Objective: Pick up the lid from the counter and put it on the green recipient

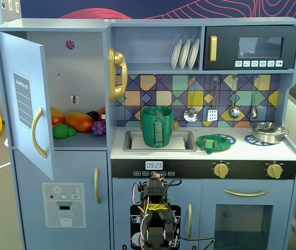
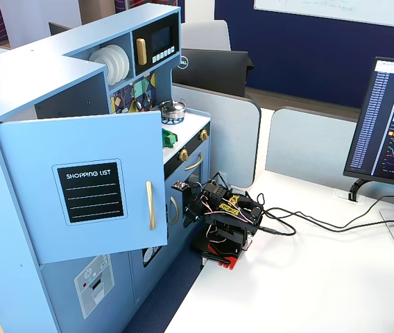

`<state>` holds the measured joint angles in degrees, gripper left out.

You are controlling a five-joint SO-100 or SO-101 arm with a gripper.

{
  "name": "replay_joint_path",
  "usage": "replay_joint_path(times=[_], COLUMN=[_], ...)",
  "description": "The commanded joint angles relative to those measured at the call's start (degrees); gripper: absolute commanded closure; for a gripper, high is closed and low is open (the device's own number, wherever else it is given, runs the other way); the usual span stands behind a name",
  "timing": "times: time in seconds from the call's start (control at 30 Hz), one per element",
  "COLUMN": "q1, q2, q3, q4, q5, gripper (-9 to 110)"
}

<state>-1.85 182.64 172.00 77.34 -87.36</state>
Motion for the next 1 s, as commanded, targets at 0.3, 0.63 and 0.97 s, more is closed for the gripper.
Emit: replay_joint_path(times=[0.3, 0.63, 0.97], q1=[2.4, 9.7, 30.1], q2=[-0.5, -9.5, -29.8], q3=[-0.3, -13.6, -45.8], q4=[10.5, -17.9, -39.1], q5=[0.2, 3.3, -8.3], gripper=[101, 101, 86])
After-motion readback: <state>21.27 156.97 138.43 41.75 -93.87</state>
